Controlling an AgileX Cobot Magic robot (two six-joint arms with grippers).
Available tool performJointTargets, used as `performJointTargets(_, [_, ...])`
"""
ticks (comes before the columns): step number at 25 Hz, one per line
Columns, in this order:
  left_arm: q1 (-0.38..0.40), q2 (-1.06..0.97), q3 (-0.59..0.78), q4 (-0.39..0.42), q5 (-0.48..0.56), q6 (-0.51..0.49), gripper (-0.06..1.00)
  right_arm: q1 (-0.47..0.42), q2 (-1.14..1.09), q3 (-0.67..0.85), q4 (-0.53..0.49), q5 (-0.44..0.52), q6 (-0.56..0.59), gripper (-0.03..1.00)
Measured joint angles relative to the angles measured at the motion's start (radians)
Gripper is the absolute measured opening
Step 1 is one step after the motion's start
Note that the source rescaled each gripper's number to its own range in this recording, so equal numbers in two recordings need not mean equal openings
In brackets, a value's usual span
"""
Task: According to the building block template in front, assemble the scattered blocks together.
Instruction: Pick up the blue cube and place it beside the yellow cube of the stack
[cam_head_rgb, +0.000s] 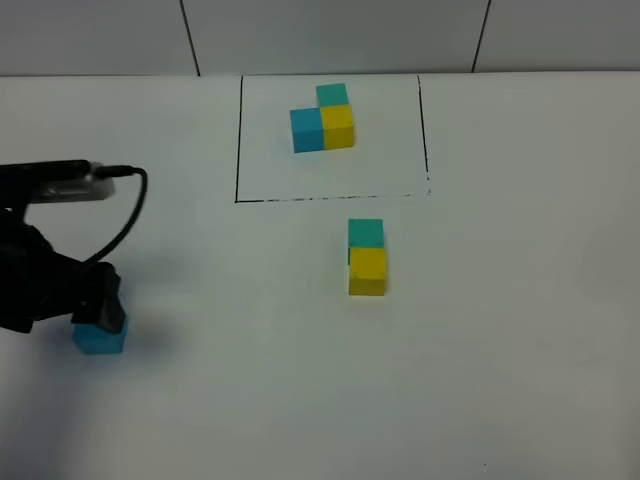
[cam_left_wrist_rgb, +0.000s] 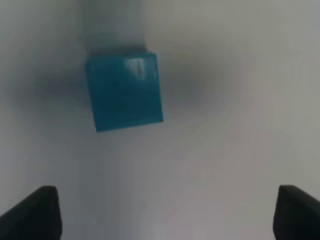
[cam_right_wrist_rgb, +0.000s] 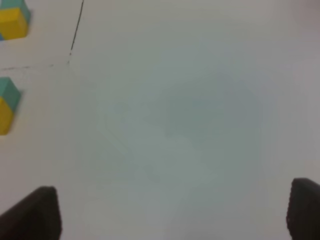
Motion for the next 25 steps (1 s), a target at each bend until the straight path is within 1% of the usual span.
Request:
performJointTargets(2, [-0.021, 0.061, -0.009, 0.067, -0.019, -0.066, 1.00, 0.000, 0.000, 0.000, 0.000, 0.000, 0.006, 0.82])
performJointTargets(6, [-0.023, 0.099, -0.017, 0.193, -0.028, -0.158, 1.00, 0.000, 0.000, 0.000, 0.000, 0.000, 0.006, 0.82])
performJointTargets(8, [-0.023, 0.099, -0.017, 0.212, -0.043, -0.181, 1.00, 0.000, 0.000, 0.000, 0.000, 0.000, 0.006, 0.82])
performJointTargets(13, [-0.023, 0.099, -0.017, 0.185, -0.119, -0.190, 1.00, 0.000, 0.000, 0.000, 0.000, 0.000, 0.006, 0.82])
performJointTargets(17, [-0.023, 0.108, -0.017, 0.170, -0.140, -0.190, 1.00, 0.000, 0.000, 0.000, 0.000, 0.000, 0.006, 0.82])
performJointTargets(25, [-0.023, 0.207, 0.047, 0.143, -0.236, -0.193, 1.00, 0.000, 0.000, 0.000, 0.000, 0.000, 0.006, 0.82])
